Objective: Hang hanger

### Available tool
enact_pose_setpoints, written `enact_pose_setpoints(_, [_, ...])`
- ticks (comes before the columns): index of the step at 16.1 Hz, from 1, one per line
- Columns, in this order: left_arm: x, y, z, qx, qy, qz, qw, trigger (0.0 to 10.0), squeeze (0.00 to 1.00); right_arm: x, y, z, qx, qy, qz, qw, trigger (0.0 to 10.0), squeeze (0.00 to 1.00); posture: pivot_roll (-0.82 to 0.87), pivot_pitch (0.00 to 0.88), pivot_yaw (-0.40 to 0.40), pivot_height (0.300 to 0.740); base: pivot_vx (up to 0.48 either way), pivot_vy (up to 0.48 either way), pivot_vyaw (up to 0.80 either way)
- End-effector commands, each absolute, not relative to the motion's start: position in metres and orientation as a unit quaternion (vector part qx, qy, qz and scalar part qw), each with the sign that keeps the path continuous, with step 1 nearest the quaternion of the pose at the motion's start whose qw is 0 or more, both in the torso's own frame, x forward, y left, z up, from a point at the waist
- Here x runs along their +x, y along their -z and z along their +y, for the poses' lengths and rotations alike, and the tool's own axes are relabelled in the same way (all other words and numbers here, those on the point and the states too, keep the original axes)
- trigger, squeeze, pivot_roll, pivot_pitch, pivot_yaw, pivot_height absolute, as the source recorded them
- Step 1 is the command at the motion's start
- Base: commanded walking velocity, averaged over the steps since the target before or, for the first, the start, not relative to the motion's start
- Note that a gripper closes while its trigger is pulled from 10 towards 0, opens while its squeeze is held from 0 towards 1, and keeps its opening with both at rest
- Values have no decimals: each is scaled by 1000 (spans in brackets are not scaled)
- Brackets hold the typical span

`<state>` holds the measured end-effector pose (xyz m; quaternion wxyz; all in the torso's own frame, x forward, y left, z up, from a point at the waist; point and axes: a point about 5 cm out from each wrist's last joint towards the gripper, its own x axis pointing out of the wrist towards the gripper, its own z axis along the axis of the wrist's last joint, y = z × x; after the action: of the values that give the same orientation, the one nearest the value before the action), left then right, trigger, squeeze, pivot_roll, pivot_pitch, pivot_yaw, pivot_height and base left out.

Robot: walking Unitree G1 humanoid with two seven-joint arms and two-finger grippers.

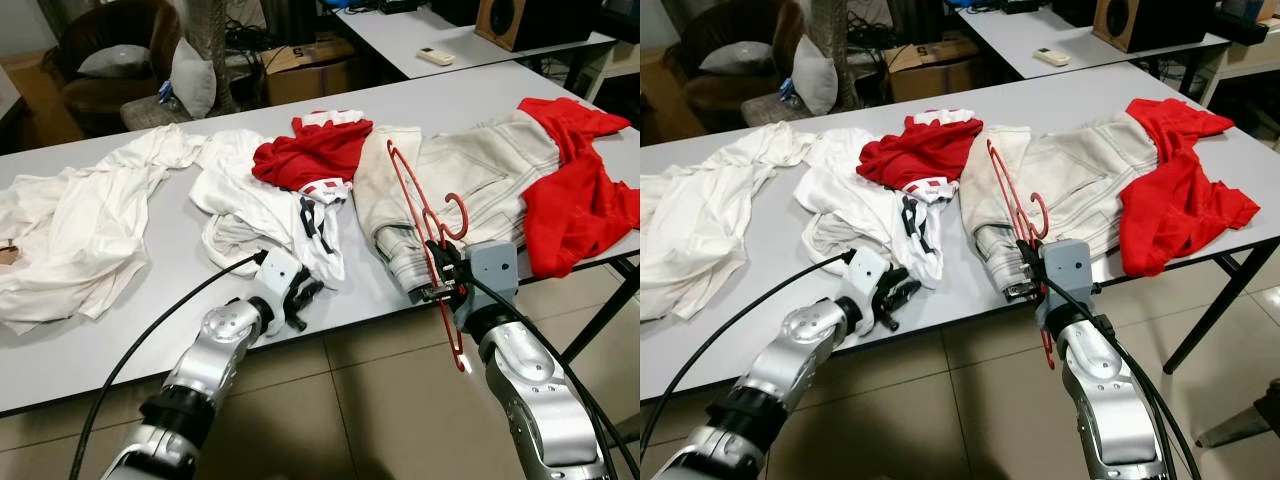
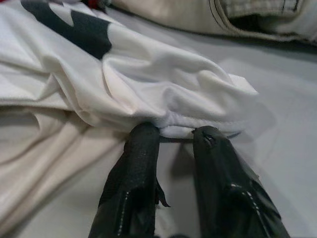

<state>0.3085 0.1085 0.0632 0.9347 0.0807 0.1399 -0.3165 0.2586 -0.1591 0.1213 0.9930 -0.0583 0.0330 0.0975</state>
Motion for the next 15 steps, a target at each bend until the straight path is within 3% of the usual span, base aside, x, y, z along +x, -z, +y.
enact_pose_setpoints(1, [313,-67,113,86,304,133,939,0,0,259,-123,-157,-62,-103,27,992,10000,0,-122,0,120,740,0,0,0])
enact_pose_setpoints(9, [321,-111,109,50,318,-36,946,0,0,260,-124,-159,-71,-101,25,992,10000,0,-134,0,122,740,0,0,0])
enact_pose_setpoints(11, [319,-115,107,84,340,-60,935,0,0,260,-124,-159,-72,-100,24,992,10000,0,-139,0,126,740,0,0,0])
enact_pose_setpoints(14, [318,-110,107,200,370,-58,905,0,0,259,-123,-161,-69,-96,27,993,10000,0,-146,0,130,740,0,0,0])
enact_pose_setpoints(15, [318,-107,110,251,380,-55,888,10000,0,258,-122,-162,-61,-94,32,993,10000,0,-151,0,134,740,0,0,0])
